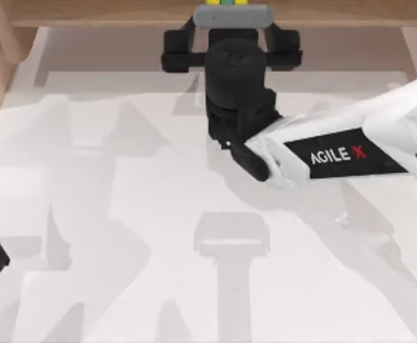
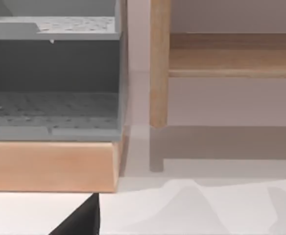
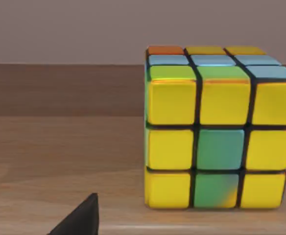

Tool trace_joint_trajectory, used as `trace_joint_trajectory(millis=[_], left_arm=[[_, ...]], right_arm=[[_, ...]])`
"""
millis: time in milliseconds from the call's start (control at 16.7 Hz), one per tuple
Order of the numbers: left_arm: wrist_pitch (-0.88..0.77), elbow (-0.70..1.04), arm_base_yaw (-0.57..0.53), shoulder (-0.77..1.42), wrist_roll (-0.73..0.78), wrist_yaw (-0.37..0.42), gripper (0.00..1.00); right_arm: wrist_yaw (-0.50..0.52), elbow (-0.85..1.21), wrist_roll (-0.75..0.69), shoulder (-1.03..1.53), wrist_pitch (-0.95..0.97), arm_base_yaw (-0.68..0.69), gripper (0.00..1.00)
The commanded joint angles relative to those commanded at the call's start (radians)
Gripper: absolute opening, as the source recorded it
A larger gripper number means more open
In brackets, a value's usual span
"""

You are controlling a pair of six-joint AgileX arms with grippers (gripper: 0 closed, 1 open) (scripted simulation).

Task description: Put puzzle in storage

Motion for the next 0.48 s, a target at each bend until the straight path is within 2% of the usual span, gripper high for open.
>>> trace_joint_trajectory(millis=[480], left_arm=[[0.0, 0.0, 0.0, 0.0, 0.0, 0.0, 1.0]], right_arm=[[-0.05, 0.084, -0.003, 0.034, -0.036, -0.047, 1.0]])
